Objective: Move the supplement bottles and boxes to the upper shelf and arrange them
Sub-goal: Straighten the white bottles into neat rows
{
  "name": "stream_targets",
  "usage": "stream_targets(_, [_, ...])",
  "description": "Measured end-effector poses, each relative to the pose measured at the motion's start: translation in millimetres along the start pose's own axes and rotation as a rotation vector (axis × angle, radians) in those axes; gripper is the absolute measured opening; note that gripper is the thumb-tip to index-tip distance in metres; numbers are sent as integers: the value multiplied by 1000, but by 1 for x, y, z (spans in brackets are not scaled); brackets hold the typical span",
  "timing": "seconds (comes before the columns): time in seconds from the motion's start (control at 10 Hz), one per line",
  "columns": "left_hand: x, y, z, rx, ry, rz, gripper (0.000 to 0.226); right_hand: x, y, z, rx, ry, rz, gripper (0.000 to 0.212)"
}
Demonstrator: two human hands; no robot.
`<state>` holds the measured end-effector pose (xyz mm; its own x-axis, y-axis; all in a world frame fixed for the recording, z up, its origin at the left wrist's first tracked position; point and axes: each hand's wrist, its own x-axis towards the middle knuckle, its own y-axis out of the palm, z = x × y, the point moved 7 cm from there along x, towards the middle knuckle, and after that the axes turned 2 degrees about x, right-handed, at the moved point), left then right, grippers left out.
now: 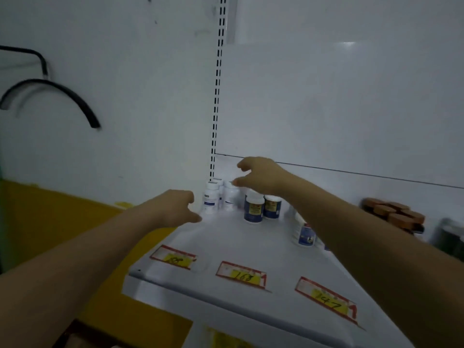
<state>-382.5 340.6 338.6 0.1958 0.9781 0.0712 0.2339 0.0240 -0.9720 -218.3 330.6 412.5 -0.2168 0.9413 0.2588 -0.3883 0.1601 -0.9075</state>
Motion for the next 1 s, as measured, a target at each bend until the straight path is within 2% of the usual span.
stream_targets(0.1, [27, 10, 34, -82, -12, 7, 70, 26, 39, -2, 41, 156, 38, 56])
stream_targets(0.2, [56, 23, 49, -172, 36, 24, 76, 47, 71, -7, 20, 332, 50, 40])
stream_targets(0.4, [118, 55, 46, -421, 174, 126, 87, 71, 110, -23, -33, 521, 6, 33])
stream_targets(0.5, [144, 66, 37, -555, 232, 134, 91, 81, 123, -35, 20, 570, -32, 33])
stream_targets(0.7, [172, 91, 25, -766, 327, 154, 114, 91, 131, -47, 44, 583, -58, 32])
stream_targets(0.9, [181, 101, 23, -759, 346, 209, 110, 91, 137, -52, 22, 590, -49, 33])
stream_targets(1.0, [182, 98, 26, -710, 311, 177, 107, 91, 130, -44, 14, 575, -36, 32])
